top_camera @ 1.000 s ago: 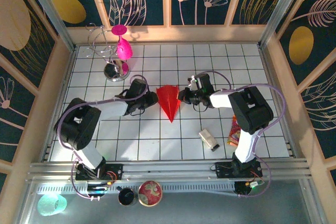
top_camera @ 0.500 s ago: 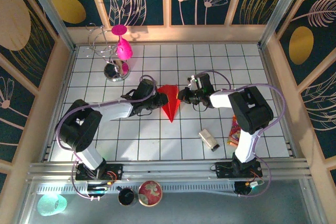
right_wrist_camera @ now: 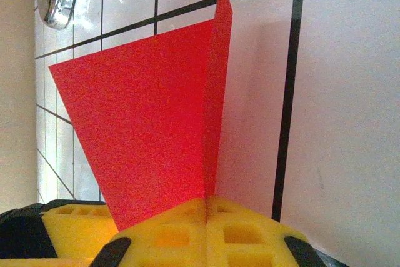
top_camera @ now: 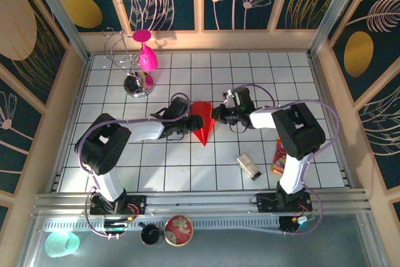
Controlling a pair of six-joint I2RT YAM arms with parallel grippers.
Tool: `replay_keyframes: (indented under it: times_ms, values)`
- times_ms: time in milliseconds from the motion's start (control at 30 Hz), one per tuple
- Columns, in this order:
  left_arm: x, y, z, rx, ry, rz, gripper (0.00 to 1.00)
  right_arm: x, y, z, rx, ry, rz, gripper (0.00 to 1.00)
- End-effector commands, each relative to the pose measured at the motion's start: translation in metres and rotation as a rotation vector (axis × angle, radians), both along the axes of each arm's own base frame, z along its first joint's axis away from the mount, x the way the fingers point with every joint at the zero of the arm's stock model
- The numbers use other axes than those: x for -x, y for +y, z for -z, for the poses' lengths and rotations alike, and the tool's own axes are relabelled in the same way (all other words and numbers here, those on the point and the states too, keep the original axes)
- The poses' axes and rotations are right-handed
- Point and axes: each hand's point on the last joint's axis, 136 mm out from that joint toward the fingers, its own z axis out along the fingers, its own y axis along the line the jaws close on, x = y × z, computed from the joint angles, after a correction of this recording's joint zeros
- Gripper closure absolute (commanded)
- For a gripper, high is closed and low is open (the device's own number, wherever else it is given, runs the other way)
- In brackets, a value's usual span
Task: Fold a paper plane with a square sheet of paper (pick it up from the middle)
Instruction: Move the paper plane to the top-center of the table.
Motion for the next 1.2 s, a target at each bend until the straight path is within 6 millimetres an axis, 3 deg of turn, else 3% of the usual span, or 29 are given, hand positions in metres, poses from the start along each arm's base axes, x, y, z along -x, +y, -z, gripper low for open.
replay_keyframes:
  times_ms: [0, 533, 700, 867, 1033, 1167]
  values:
    - [0.008, -0.006, -0.003, 0.018, 0.026, 0.002, 0.54, -0.002, 0.002, -0.002, -0.021, 0.000, 0.000, 1.00]
    - [0.011, -0.009, -0.001, 0.027, 0.042, -0.060, 0.45, -0.002, 0.004, -0.008, -0.033, -0.010, -0.009, 1.00]
    - [0.011, -0.016, -0.015, 0.087, 0.002, -0.038, 0.37, -0.002, 0.004, -0.006, -0.032, -0.007, -0.007, 1.00]
    - [0.013, -0.017, -0.012, 0.089, -0.002, -0.024, 0.28, -0.002, 0.003, -0.006, -0.031, -0.007, -0.006, 1.00]
    - [0.013, -0.015, -0.005, 0.055, 0.007, -0.022, 0.31, -0.001, 0.003, -0.005, -0.030, -0.003, -0.006, 1.00]
    - [0.013, -0.015, 0.004, 0.021, 0.032, -0.023, 0.42, -0.001, 0.004, -0.007, -0.035, -0.008, -0.010, 1.00]
